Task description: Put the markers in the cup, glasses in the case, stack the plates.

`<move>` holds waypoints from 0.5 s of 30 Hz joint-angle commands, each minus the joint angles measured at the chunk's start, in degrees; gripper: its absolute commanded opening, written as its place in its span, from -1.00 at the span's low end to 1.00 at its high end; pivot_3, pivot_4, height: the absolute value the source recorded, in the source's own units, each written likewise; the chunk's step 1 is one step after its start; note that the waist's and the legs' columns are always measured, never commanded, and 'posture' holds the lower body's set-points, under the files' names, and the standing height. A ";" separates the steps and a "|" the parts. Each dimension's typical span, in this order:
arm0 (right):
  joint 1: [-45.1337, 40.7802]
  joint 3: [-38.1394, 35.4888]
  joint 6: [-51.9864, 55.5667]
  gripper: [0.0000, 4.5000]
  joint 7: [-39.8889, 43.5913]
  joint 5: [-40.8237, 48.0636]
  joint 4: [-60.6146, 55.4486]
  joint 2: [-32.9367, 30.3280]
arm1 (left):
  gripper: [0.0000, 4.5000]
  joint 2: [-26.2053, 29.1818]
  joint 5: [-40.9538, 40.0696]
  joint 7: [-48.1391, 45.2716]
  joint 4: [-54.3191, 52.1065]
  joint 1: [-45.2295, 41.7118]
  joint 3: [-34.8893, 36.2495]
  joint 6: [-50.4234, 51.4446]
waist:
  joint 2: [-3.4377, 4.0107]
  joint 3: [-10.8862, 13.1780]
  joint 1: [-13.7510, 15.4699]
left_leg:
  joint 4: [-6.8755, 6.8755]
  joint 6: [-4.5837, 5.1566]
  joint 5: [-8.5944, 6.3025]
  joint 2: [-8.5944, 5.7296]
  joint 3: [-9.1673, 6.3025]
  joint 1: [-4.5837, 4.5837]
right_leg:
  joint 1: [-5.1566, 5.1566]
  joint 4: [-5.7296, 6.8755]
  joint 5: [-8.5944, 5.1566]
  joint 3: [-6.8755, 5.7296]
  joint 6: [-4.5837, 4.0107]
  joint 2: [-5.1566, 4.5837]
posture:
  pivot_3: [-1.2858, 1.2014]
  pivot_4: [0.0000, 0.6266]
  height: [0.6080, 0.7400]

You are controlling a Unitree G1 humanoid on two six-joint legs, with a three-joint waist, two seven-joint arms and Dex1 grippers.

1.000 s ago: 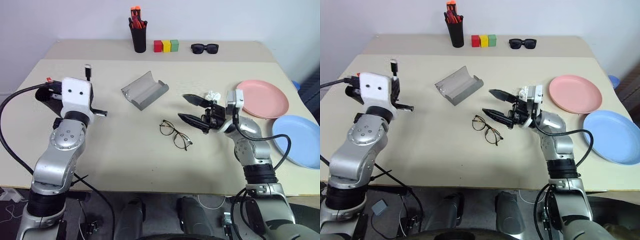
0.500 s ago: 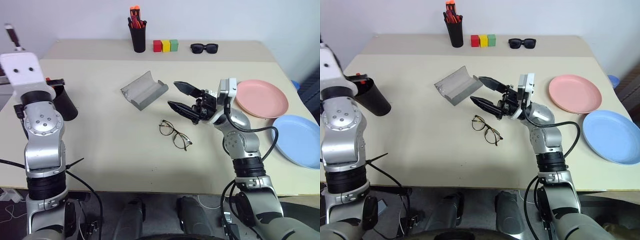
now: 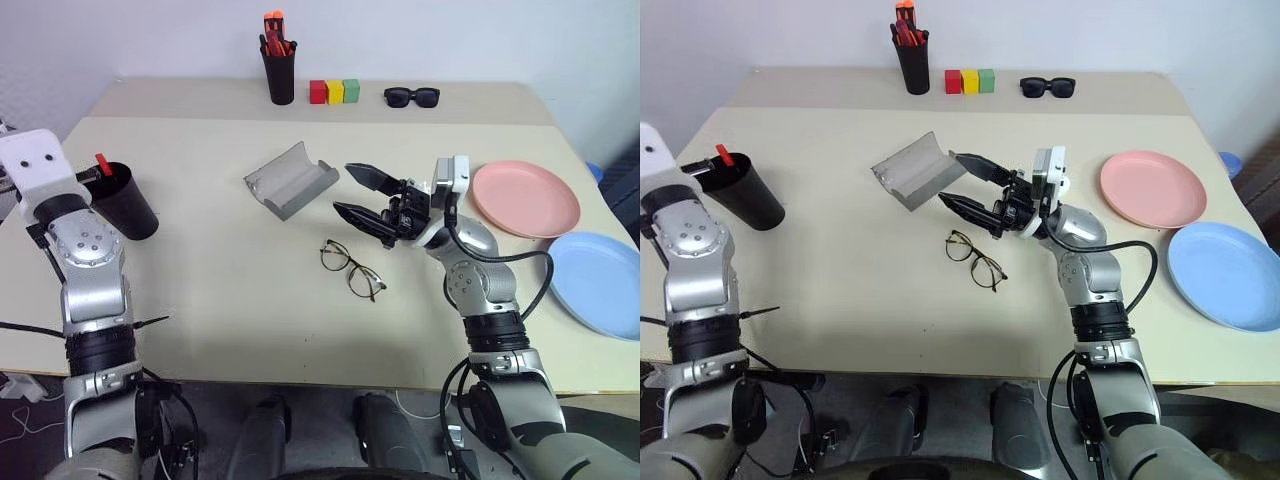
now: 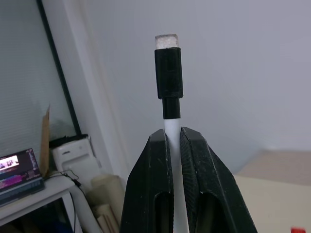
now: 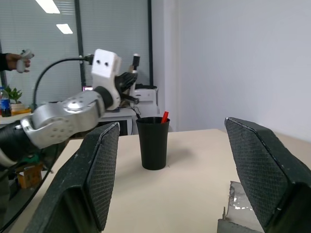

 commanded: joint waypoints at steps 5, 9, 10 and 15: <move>-0.47 -1.25 -1.13 0.57 0.92 0.32 -1.13 -1.20 | -0.99 -0.22 -0.72 -1.15 6.78 -4.42 -0.79 -5.46 | 0.00 0.00 -0.11 | -0.01 0.00 0.00 0.00 0.00 -0.01 | -0.01 0.00 0.00 -0.01 0.00 0.00 | 0.03 -0.52 1.00; 0.05 -1.73 -1.54 0.57 1.39 0.31 -0.67 -1.65 | -0.99 -1.96 -2.13 -1.98 8.62 -4.19 -0.54 -5.94 | 0.00 0.00 -0.12 | -0.02 0.00 0.00 0.00 0.00 0.00 | -0.02 0.01 0.00 -0.01 0.00 0.00 | 0.03 -0.52 1.00; 0.19 -1.78 -1.68 0.57 1.51 0.27 -0.58 -1.73 | -0.99 -2.62 -2.64 -2.29 9.30 -4.28 -0.55 -5.96 | 0.00 0.00 -0.11 | -0.01 0.00 0.00 0.00 0.00 0.00 | -0.02 0.02 0.00 -0.01 0.00 0.00 | 0.03 -0.52 1.00; 0.64 -1.63 -1.31 0.57 0.92 0.20 -1.76 -1.72 | -0.99 -4.81 -4.04 -3.63 10.46 -4.93 -0.99 -5.64 | -0.01 0.00 -0.12 | -0.01 0.00 0.00 0.00 0.00 -0.01 | -0.02 0.02 0.00 -0.01 0.01 0.00 | 0.03 -0.52 1.00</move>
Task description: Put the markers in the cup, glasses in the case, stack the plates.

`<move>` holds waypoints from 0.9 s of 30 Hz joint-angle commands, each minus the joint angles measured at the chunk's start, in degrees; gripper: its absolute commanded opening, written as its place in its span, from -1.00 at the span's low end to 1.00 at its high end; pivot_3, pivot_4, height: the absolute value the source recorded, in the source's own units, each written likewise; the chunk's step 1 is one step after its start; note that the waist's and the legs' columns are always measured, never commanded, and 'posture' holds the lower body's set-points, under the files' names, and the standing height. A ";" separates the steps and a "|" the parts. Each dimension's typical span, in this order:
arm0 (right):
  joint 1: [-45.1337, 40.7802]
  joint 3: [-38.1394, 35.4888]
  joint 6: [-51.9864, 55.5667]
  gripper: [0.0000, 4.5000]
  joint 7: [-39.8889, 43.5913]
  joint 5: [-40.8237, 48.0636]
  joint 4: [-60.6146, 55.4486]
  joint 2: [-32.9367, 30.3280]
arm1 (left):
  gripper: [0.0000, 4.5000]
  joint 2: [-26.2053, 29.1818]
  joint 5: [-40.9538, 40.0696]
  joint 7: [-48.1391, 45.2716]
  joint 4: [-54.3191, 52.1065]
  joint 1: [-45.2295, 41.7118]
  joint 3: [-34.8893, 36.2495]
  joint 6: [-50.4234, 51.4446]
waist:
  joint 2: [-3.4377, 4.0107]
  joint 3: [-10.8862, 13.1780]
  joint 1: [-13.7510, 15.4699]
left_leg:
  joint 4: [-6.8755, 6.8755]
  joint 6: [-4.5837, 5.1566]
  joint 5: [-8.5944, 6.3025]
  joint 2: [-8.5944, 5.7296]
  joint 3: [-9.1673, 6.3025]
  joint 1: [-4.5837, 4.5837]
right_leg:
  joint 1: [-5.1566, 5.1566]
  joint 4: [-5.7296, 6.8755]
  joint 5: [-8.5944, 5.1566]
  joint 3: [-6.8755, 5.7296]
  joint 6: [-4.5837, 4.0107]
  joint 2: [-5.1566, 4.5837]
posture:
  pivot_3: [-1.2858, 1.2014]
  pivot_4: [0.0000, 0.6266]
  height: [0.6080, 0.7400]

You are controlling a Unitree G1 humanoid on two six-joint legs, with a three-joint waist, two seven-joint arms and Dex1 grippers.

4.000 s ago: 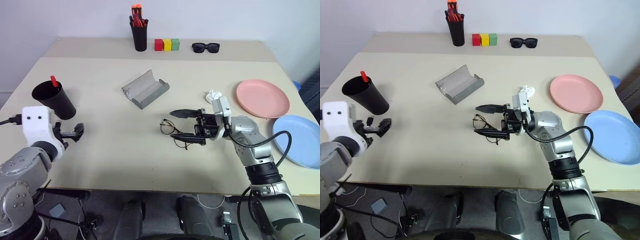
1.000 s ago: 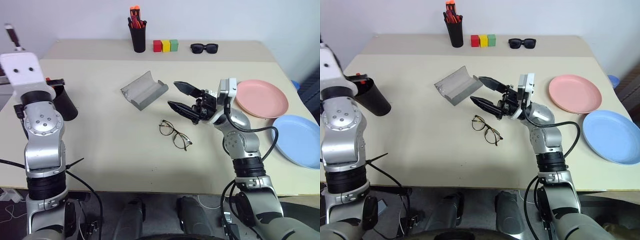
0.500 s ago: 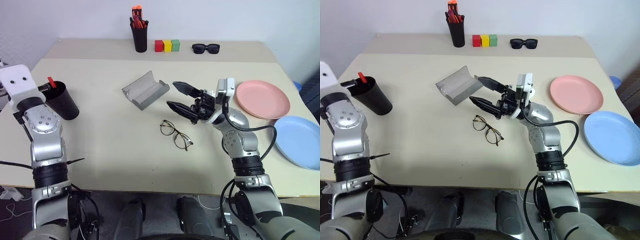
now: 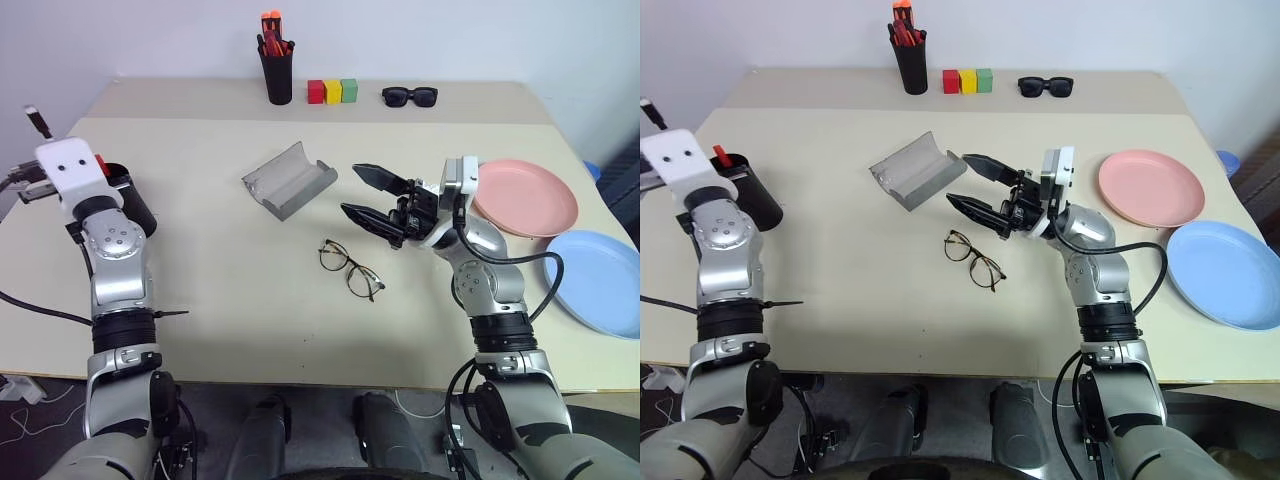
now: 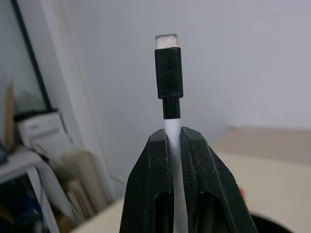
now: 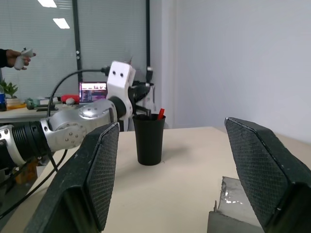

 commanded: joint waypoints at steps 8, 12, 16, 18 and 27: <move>0.46 -0.33 0.35 0.57 -1.71 0.00 -3.77 -0.46 | -0.99 -1.40 -1.01 -1.92 -0.98 -0.52 -1.78 -0.92 | 0.00 0.00 -0.01 | 0.00 0.00 0.00 0.00 0.00 0.00 | 0.00 0.00 0.00 0.00 0.00 0.00 | 0.03 -0.52 1.00; 0.10 -0.33 0.66 0.57 -1.96 0.04 -3.60 -0.64 | -0.99 -1.46 -1.06 -2.32 -1.19 -0.22 -1.80 -0.87 | 0.00 0.00 -0.01 | 0.00 0.00 0.00 0.00 0.00 0.00 | 0.00 0.00 0.00 0.00 0.00 0.00 | 0.03 -0.52 1.00; -0.15 -0.52 0.50 0.57 -1.77 0.10 -3.04 -0.73 | -0.99 -1.58 -1.07 -2.53 -1.49 0.06 -1.88 -0.81 | 0.00 0.00 0.00 | 0.00 0.00 0.00 0.00 0.00 0.00 | 0.00 0.00 0.00 0.00 0.00 0.00 | 0.03 -0.52 1.00; -0.01 -0.58 0.22 0.57 -1.52 0.13 -2.79 -0.68 | -0.99 -1.64 -1.06 -2.54 -1.52 0.18 -2.03 -0.83 | 0.00 0.00 0.00 | 0.00 0.00 0.00 0.00 0.00 0.00 | 0.00 0.00 0.00 0.00 0.00 0.00 | 0.03 -0.52 1.00; 1.09 -1.00 -0.93 0.57 0.48 0.28 -1.66 -0.87 | -0.83 -1.85 -0.80 -2.12 -2.22 1.11 -2.07 -0.69 | 0.00 0.00 0.02 | 0.00 0.00 0.00 0.00 0.00 0.00 | 0.00 0.00 0.00 0.00 0.00 0.00 | 0.03 -0.52 1.00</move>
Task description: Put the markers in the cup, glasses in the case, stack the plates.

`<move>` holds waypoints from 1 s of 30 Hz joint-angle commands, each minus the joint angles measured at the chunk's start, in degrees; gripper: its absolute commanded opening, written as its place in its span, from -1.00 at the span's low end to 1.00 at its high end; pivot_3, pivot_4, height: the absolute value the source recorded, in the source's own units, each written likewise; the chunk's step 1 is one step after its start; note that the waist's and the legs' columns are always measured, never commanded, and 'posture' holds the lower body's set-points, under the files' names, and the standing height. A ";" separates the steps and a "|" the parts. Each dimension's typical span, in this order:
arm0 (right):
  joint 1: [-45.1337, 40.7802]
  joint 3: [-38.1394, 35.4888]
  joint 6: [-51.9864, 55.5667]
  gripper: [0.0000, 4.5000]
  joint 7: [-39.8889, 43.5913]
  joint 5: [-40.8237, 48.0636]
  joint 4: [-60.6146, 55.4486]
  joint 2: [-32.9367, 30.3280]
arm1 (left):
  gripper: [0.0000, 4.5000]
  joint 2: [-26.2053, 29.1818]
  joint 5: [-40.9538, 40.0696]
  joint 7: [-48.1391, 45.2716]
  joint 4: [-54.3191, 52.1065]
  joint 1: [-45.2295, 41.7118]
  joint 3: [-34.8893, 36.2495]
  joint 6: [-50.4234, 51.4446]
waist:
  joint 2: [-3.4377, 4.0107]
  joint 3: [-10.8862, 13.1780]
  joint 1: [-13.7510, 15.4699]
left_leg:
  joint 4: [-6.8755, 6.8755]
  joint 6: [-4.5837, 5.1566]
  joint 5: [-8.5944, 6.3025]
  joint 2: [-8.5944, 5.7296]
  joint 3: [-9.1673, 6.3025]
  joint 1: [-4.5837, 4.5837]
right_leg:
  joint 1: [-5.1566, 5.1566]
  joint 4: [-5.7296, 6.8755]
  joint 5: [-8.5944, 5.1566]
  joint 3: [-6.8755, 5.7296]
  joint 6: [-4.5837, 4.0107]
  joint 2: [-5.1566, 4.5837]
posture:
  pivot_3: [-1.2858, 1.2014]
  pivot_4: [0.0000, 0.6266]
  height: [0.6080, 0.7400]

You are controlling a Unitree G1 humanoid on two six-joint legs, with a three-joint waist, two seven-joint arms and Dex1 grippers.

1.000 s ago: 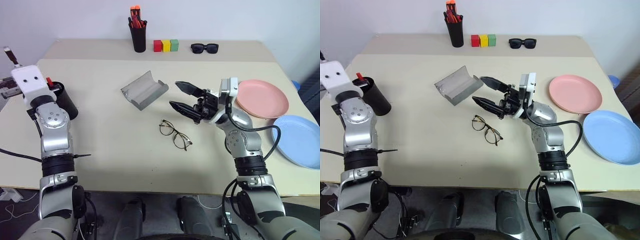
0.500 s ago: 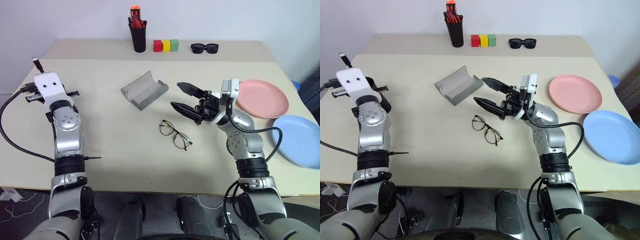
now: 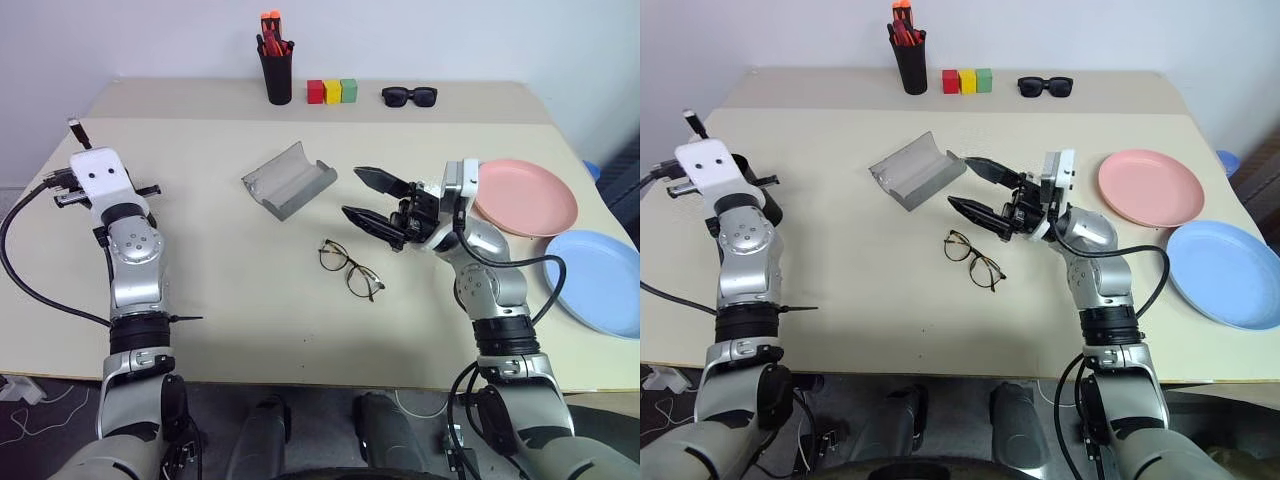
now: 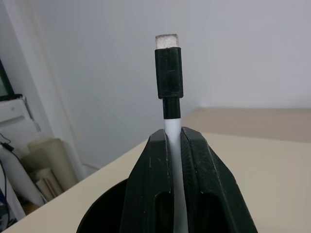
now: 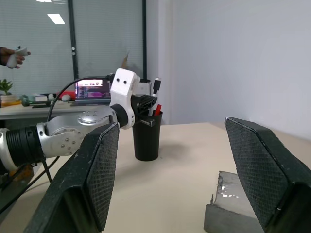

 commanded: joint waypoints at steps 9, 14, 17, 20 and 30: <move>-0.14 -1.14 -1.59 0.57 1.46 0.42 0.34 -0.47 | 0.78 -0.42 -0.21 -0.03 -5.63 2.01 -0.01 -0.63 | 0.00 0.00 0.03 | 0.00 0.00 0.00 0.00 0.00 0.00 | 0.01 -0.01 0.00 0.00 0.00 0.00 | 0.03 -0.52 1.00; -0.12 -0.96 -0.91 0.57 -0.30 -0.65 0.31 -0.94 | 0.78 -1.20 -1.04 -2.76 -10.51 0.69 -1.89 -0.28 | -0.01 0.00 0.05 | 0.00 0.00 0.00 0.00 0.00 0.00 | 0.01 -0.01 0.00 0.00 0.00 0.00 | 0.03 -0.52 1.00; 0.80 -0.78 1.07 0.57 -3.31 -1.71 -1.29 -1.72 | 0.78 -2.28 -3.53 -7.20 -16.05 -1.83 -4.24 2.61 | -0.04 0.02 0.42 | 0.02 0.00 0.00 0.00 -0.01 -0.04 | 0.00 -0.02 0.00 -0.01 0.00 0.00 | 0.03 -0.52 1.00; 1.80 -1.15 1.77 0.57 -6.22 -2.20 -2.89 -2.05 | 0.78 -2.88 -5.53 -10.44 -20.15 -3.36 -5.63 8.45 | -0.04 0.03 0.54 | 0.03 0.00 0.00 -0.01 -0.01 -0.09 | 0.00 -0.05 0.00 -0.02 0.00 0.00 | 0.03 -0.52 1.00; 15.71 -5.68 9.46 0.57 -26.78 -10.83 -15.54 -8.54 | 0.78 5.52 -18.28 -39.70 -20.19 -16.64 -20.26 52.19 | -0.02 0.07 -0.22 | 0.04 0.01 0.01 -0.04 -0.03 -0.29 | -0.20 -0.02 -0.03 -0.02 0.03 0.01 | 0.03 -0.52 1.00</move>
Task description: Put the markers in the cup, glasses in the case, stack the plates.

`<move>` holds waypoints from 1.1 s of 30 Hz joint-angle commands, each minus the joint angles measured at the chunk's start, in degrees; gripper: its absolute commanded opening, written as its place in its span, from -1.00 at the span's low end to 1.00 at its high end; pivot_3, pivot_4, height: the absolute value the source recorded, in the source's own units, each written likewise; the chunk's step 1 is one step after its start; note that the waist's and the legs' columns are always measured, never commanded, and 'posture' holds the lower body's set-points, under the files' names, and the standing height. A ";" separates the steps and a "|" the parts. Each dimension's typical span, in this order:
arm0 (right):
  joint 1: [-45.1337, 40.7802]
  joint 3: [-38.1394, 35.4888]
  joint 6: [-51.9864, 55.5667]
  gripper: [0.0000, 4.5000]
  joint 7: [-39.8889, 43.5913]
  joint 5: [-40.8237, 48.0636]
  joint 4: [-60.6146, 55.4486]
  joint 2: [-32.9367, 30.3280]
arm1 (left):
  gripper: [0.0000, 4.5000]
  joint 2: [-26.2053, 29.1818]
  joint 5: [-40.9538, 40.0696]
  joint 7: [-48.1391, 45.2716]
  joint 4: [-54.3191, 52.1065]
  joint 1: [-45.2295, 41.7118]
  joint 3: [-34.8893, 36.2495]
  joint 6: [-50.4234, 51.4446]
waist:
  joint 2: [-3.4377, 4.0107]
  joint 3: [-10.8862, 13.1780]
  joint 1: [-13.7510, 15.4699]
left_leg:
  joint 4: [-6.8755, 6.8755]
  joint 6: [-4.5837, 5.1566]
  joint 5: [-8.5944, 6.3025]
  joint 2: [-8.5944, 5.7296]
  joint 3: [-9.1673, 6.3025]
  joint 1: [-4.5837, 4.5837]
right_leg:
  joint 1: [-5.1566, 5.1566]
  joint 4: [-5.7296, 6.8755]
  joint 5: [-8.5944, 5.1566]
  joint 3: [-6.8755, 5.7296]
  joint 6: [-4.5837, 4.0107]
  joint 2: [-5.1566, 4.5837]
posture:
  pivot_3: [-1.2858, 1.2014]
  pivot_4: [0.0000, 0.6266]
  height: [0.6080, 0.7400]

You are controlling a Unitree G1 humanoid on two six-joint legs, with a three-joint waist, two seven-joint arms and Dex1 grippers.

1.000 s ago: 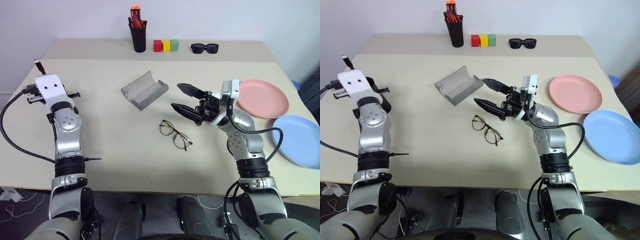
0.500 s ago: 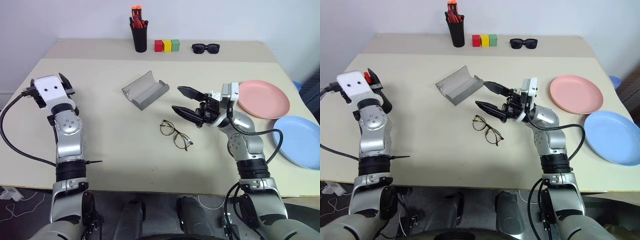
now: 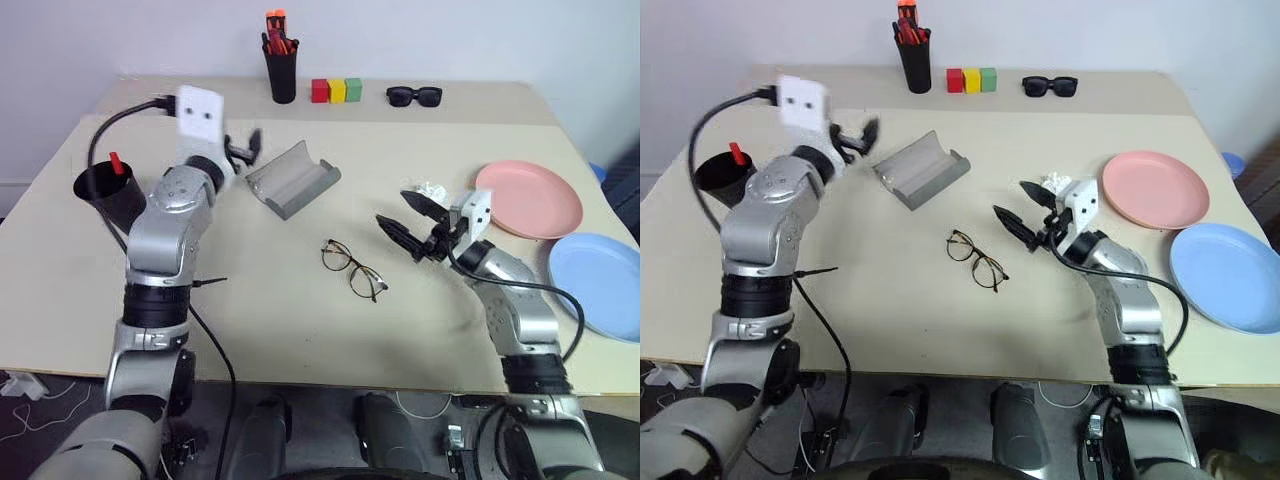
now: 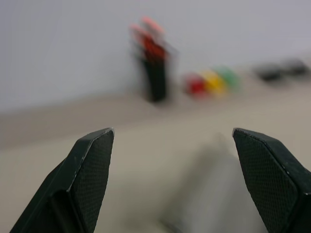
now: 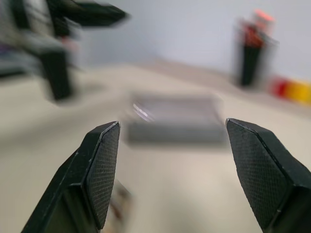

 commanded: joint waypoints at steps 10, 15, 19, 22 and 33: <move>8.60 -7.08 19.05 0.57 -4.47 8.20 -19.25 -8.89 | 0.78 4.25 0.76 -19.61 23.05 -16.87 -15.10 16.41 | 0.00 0.05 0.02 | 0.00 0.01 0.00 0.02 -0.01 -0.11 | -0.09 -0.01 -0.02 0.00 0.01 0.03 | 0.03 -0.52 1.00; 12.14 -8.17 16.87 0.57 -3.17 7.26 -20.56 -11.64 | 0.78 1.83 2.71 -23.85 31.99 -18.95 -17.91 13.29 | -0.02 0.06 0.12 | 0.03 0.02 0.00 0.02 -0.01 -0.44 | -0.37 -0.04 -0.03 0.00 0.04 0.02 | 0.03 -0.52 1.00; 13.36 -8.80 15.90 0.57 -3.13 6.91 -20.60 -12.58 | 0.78 -0.44 5.77 -25.88 37.86 -20.23 -20.13 7.61 | -0.03 0.06 0.27 | 0.07 0.02 0.00 0.00 -0.01 -0.52 | -0.46 -0.02 -0.03 0.00 0.04 0.01 | 0.03 -0.52 1.00; 13.41 -8.94 16.37 0.57 -3.93 7.17 -21.35 -12.81 | 0.78 -1.97 7.38 -27.19 40.89 -21.34 -20.66 5.44 | -0.03 0.06 0.20 | 0.07 0.02 0.00 0.00 -0.01 -0.52 | -0.46 -0.02 -0.02 0.00 0.04 0.01 | 0.03 -0.52 1.00; 14.64 -9.27 17.34 0.57 -6.67 7.47 -24.70 -12.43 | 0.78 -3.82 12.13 -29.90 44.45 -24.38 -20.88 -0.74 | -0.05 0.08 0.22 | 0.07 0.02 0.00 0.00 -0.01 -0.53 | -0.48 -0.01 -0.02 0.00 0.04 0.01 | 0.03 -0.52 1.00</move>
